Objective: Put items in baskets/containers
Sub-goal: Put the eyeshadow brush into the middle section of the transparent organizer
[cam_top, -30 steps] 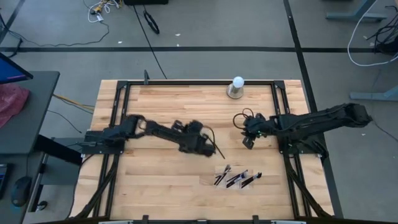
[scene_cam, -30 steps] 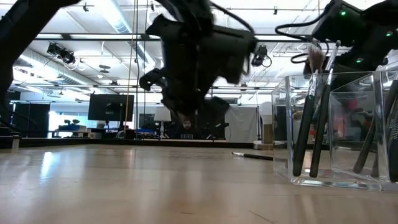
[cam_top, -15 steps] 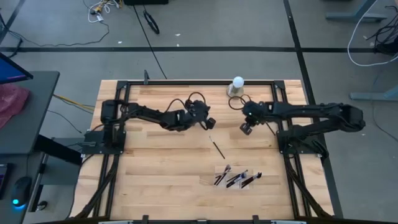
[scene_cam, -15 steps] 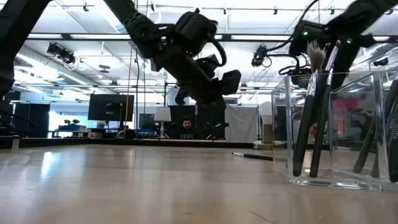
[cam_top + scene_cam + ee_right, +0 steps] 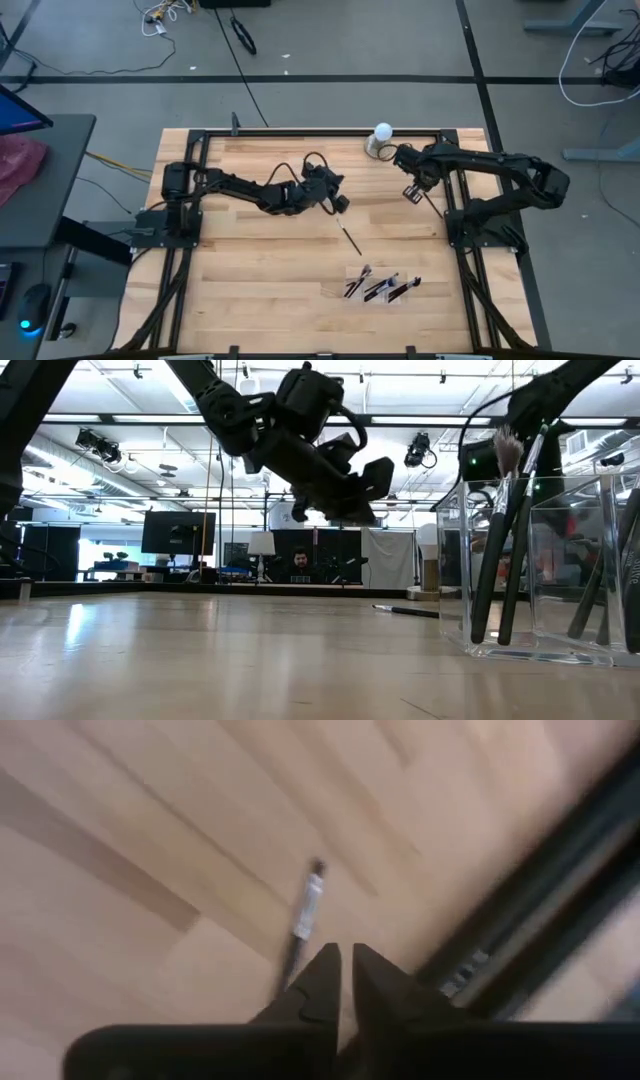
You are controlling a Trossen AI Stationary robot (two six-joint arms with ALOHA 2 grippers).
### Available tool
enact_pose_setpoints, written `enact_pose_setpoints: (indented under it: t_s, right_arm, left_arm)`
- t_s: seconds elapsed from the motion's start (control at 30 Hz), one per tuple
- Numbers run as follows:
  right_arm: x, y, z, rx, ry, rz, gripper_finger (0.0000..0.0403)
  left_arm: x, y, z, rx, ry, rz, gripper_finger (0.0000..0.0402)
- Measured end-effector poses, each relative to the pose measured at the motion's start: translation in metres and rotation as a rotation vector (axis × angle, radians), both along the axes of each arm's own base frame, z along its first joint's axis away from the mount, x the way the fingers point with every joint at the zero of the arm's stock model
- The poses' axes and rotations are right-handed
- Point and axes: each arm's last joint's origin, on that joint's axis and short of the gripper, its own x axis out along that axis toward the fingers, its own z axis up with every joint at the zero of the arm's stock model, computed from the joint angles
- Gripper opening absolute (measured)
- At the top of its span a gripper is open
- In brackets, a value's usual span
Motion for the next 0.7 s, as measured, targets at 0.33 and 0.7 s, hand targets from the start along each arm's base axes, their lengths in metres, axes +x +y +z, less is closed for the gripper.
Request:
enact_pose_setpoints:
  t_s: [0.33,0.7]
  right_arm:
    - [0.006,-0.015,-0.024,0.142,0.023,0.015,0.0147]
    - [0.010,-0.019,-0.052,0.212,0.160,0.004,0.0144]
  left_arm:
    - [0.003,-0.049,-0.001,-0.062,-0.028,-0.148,0.0009]
    - [-0.001,-0.077,-0.005,0.019,0.083,-0.254,0.0009]
